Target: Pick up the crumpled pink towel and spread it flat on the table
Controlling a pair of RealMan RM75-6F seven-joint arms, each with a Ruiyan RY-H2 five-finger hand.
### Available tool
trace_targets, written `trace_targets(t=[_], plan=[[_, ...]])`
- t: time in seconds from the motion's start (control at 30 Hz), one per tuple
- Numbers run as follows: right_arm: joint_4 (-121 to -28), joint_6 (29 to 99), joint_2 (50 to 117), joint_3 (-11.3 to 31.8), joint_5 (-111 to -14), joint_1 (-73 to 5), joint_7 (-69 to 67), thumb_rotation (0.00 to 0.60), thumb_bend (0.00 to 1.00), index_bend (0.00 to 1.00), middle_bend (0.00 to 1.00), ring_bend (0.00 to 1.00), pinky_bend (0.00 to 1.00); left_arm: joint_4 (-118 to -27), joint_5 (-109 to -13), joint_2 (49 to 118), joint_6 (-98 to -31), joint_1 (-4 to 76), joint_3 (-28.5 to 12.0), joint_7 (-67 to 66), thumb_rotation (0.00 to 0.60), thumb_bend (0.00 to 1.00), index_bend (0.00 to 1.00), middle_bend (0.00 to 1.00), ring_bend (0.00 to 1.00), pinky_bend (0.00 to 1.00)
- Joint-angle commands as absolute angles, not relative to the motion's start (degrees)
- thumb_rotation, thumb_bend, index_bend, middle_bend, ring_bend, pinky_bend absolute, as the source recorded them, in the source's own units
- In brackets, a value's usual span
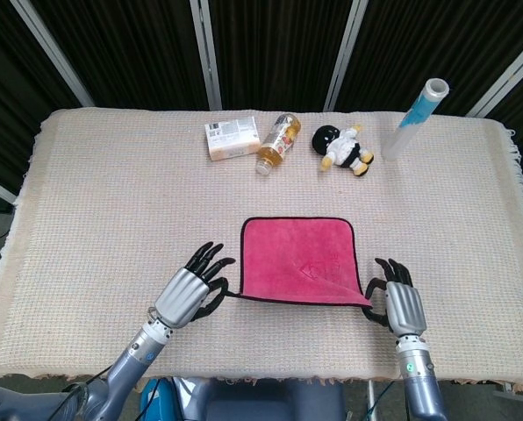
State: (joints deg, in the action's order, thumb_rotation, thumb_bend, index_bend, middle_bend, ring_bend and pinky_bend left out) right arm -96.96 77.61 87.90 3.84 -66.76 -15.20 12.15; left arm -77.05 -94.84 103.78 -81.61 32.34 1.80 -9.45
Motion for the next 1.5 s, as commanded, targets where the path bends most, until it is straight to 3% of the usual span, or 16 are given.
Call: trace_targets(t=[0.03,0.3,0.6,0.77,1.0,1.5], plan=[[-96.8,77.3,88.0,3.9,-66.7,-15.1,12.2,0.600,0.54,0.66,0.15,0.00,0.00,-77.0,-94.9,104.0,-81.2,32.2,1.8,-9.5,0.600,0.54,0.61,0.19,0.00,0.00],[-95.9,76.0,88.0,3.9,-66.2,-14.8,12.4,0.600,0.54,0.62,0.15,0.00,0.00,-77.4,-94.0,104.5,-78.6,31.9,1.8,-9.7,0.600,0.43,0.55,0.17,0.00,0.00],[-95.5,74.3,86.9,3.3,-66.7,-14.5,11.7,0.600,0.54,0.34,0.05,0.00,0.00,-80.4,-91.3,102.8,-74.3,31.7,1.7,-10.2,0.600,0.27,0.41,0.13,0.00,0.00],[-95.8,73.6,86.1,2.8,-67.1,-14.3,12.2,0.600,0.46,0.19,0.00,0.00,0.00,-81.5,-91.1,101.6,-73.1,31.6,2.0,-10.3,0.600,0.25,0.36,0.12,0.00,0.00],[-96.8,73.7,84.8,2.4,-68.2,-13.8,11.6,0.600,0.45,0.04,0.00,0.00,0.00,-82.4,-91.0,100.2,-72.5,31.0,2.3,-9.7,0.600,0.24,0.33,0.11,0.00,0.00],[-96.5,73.2,83.1,2.8,-68.3,-13.1,11.0,0.600,0.41,0.00,0.00,0.00,0.00,-83.7,-91.7,98.3,-72.1,30.2,2.7,-8.6,0.600,0.24,0.30,0.11,0.00,0.00]])
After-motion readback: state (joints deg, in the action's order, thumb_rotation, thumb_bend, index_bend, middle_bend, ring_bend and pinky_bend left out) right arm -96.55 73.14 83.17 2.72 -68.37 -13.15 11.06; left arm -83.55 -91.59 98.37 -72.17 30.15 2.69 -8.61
